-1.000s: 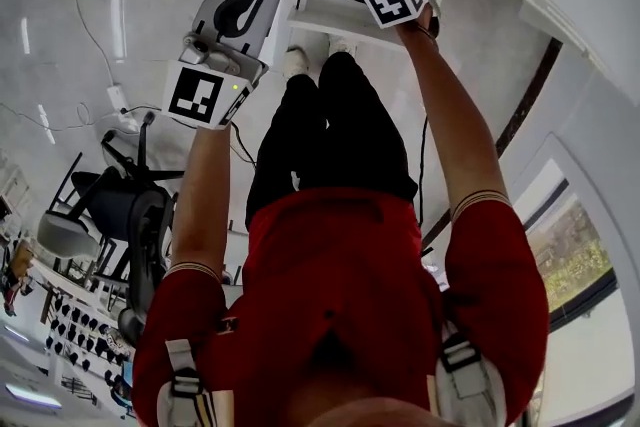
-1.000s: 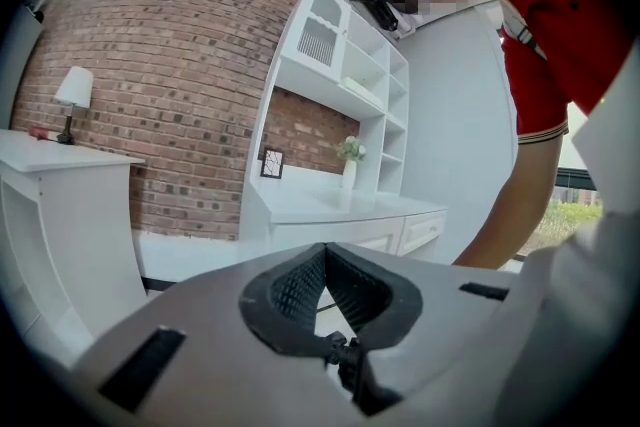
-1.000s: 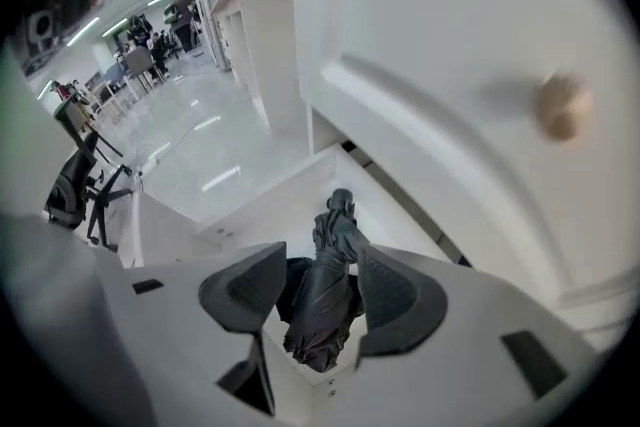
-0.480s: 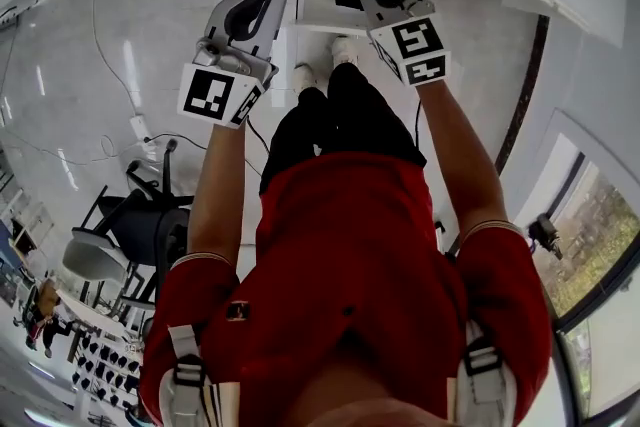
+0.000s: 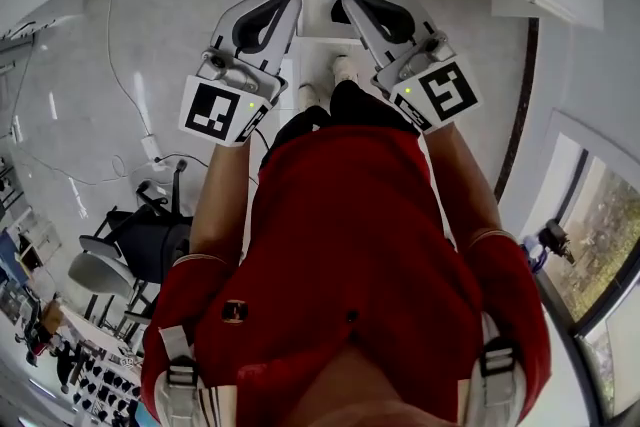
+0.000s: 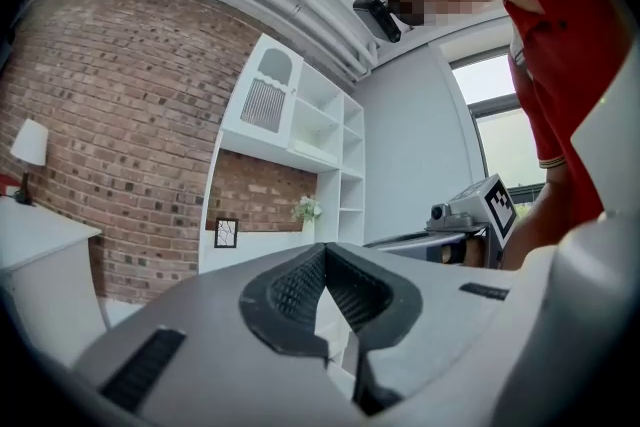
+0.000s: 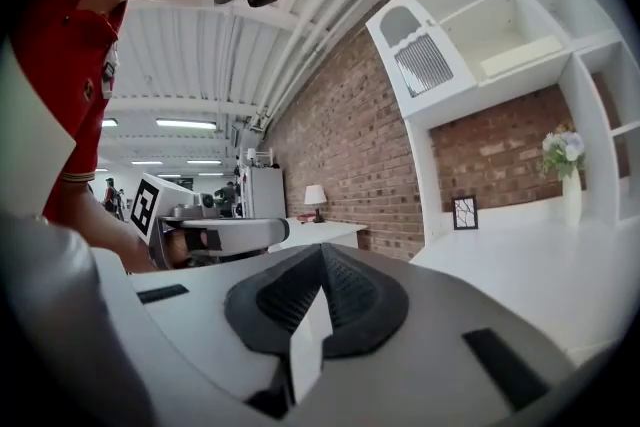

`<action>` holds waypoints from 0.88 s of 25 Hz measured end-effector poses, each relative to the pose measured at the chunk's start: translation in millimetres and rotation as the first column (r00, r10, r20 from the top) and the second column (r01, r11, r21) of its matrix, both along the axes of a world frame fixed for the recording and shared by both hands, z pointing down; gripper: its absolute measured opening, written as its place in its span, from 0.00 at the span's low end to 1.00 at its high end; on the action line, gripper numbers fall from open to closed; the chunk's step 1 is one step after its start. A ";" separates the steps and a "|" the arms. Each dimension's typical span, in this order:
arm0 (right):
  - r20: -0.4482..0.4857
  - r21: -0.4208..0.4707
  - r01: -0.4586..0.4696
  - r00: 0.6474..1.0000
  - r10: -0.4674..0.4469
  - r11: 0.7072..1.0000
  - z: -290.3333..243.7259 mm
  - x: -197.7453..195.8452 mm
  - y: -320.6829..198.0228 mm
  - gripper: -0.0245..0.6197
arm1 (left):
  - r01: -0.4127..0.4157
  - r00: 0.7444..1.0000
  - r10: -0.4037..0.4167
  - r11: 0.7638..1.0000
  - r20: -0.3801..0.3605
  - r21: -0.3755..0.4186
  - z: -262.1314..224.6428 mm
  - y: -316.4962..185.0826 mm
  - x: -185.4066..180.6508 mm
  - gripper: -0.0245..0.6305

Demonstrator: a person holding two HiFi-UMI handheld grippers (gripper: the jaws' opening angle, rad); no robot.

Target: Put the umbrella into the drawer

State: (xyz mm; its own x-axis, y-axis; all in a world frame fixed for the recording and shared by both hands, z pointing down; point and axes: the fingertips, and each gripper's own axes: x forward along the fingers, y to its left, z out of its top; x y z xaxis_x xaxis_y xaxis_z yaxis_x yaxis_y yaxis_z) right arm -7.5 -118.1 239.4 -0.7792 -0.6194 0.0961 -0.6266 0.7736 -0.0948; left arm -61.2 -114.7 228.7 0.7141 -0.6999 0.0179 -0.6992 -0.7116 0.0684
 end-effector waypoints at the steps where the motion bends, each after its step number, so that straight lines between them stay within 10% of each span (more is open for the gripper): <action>1: 0.005 0.013 0.002 1.000 -0.002 1.000 -4.7 -1.2 1.6 0.04 | -0.006 1.000 0.006 1.000 0.005 0.009 -3.5 1.7 0.4 0.05; 22: -0.032 0.051 -0.044 0.998 0.046 0.998 -7.2 10.8 19.7 0.03 | -0.029 0.999 0.028 0.999 0.022 0.043 -13.8 11.4 -4.7 0.05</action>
